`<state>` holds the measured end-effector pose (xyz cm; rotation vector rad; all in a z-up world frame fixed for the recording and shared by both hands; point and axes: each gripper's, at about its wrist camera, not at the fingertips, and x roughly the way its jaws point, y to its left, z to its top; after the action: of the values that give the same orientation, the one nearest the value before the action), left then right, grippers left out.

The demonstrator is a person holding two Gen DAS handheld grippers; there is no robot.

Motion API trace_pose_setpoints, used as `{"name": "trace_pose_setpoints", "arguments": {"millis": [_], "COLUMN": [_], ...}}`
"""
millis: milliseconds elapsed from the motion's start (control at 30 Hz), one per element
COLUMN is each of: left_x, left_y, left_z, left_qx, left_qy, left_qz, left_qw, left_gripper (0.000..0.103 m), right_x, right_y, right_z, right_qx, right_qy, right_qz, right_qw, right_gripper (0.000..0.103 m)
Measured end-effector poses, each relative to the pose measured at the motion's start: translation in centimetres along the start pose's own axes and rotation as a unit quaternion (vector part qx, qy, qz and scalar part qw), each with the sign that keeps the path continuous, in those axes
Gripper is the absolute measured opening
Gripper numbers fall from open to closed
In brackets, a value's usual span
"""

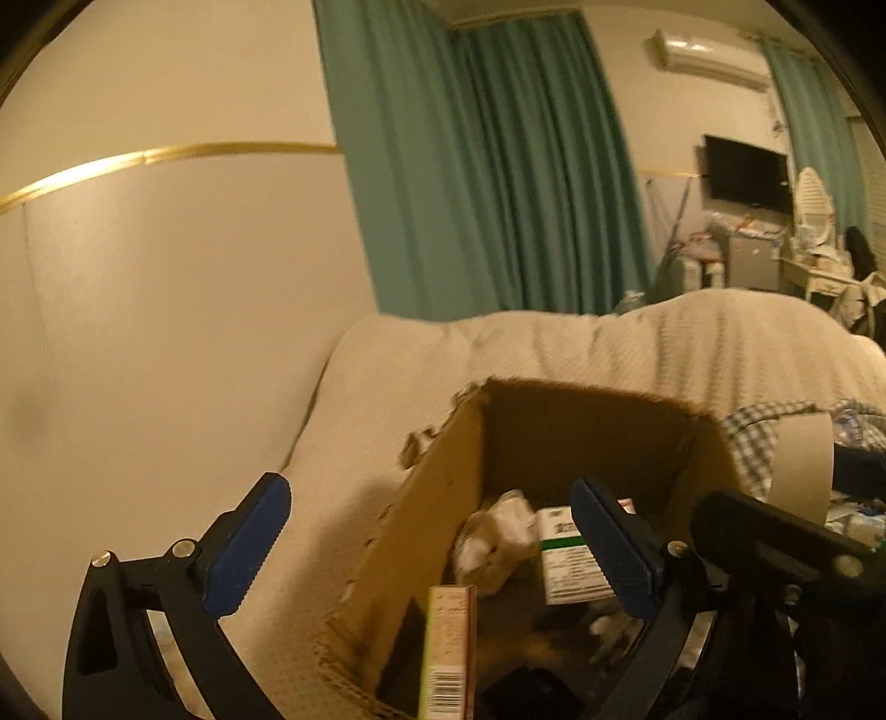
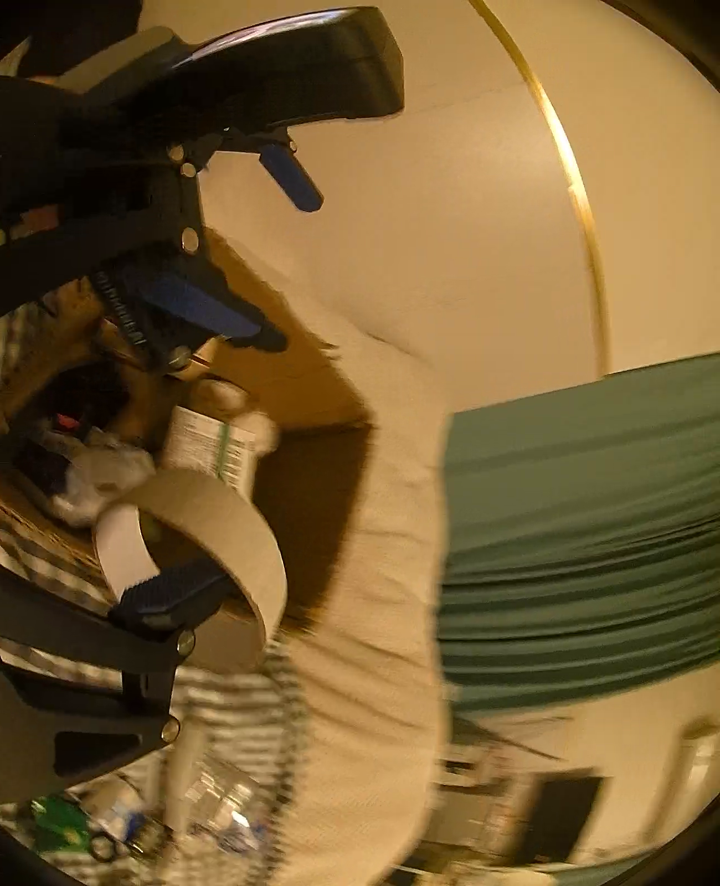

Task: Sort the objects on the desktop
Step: 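Open both grippers to drop the tan box and tape roll into the box, then move both grippers back over the items on the blanket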

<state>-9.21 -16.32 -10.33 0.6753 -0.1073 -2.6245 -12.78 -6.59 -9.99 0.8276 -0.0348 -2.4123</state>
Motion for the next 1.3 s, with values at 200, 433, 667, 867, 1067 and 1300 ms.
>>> {"name": "trace_pose_setpoints", "arguments": {"millis": [200,433,667,867,1067,1300], "left_x": [0.0,-1.9,-5.3,-8.7,-12.7,-14.4], "left_y": [0.8,2.2,3.8,3.9,2.6,-1.3], "left_z": [0.1,1.3,3.7,5.6,7.4,8.3], "left_qx": [0.003,0.003,-0.027,-0.049,-0.059,-0.051], "left_qy": [-0.002,-0.02,-0.057,-0.091,-0.142,-0.156], "left_qz": [0.033,0.045,0.002,-0.054,-0.081,-0.126], "left_qw": [0.9994,0.9988,0.998,0.9931,0.9848,0.9783], "left_gripper": [0.103,0.103,0.103,0.103,0.103,0.103], "right_x": [0.8,-0.2,-4.2,-10.6,-18.3,-23.5], "right_y": [-0.3,-0.3,-1.6,-2.6,-4.1,-7.4], "right_z": [1.1,3.9,6.7,8.9,9.8,9.3], "right_qx": [0.037,0.072,0.096,0.044,-0.019,-0.024], "right_qy": [0.051,0.072,0.048,-0.033,-0.147,-0.186], "right_qz": [0.027,0.043,0.036,-0.026,-0.099,-0.147], "right_qw": [0.998,0.994,0.994,0.998,0.984,0.971], "right_gripper": [0.081,0.091,0.092,0.093,0.103,0.103]}}
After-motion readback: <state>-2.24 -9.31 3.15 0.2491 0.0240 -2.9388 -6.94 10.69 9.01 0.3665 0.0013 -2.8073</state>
